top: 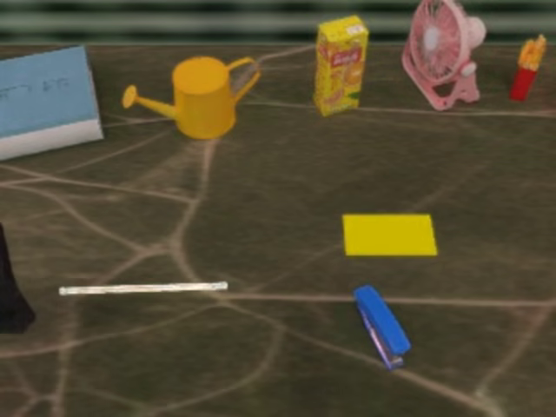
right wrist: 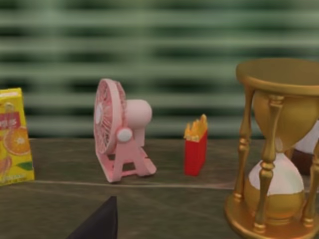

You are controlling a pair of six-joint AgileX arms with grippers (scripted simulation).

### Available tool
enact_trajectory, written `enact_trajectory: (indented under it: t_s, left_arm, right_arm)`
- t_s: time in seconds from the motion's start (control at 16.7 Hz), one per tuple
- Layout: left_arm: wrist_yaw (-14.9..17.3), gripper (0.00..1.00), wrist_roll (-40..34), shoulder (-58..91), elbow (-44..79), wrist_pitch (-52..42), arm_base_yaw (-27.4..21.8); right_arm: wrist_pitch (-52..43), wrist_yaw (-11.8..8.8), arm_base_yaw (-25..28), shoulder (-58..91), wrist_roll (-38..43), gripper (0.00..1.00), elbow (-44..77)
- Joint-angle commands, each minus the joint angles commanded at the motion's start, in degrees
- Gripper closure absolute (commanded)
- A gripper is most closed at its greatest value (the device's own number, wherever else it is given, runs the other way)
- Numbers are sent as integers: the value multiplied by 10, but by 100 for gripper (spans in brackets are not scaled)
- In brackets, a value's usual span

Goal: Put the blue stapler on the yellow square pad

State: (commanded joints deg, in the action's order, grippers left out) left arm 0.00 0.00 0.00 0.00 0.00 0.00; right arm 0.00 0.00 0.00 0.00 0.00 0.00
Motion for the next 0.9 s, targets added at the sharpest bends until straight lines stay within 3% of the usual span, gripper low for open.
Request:
enact_trajectory:
  t_s: [0.42, 0.9]
  left_arm:
    - [0, 0, 0, 0, 0, 0, 0]
    - [0, 0, 0, 0, 0, 0, 0]
  right_arm:
    - [-60, -2, 41, 89, 18, 0, 84]
    - [-290, -3, 181, 509, 83, 0, 380]
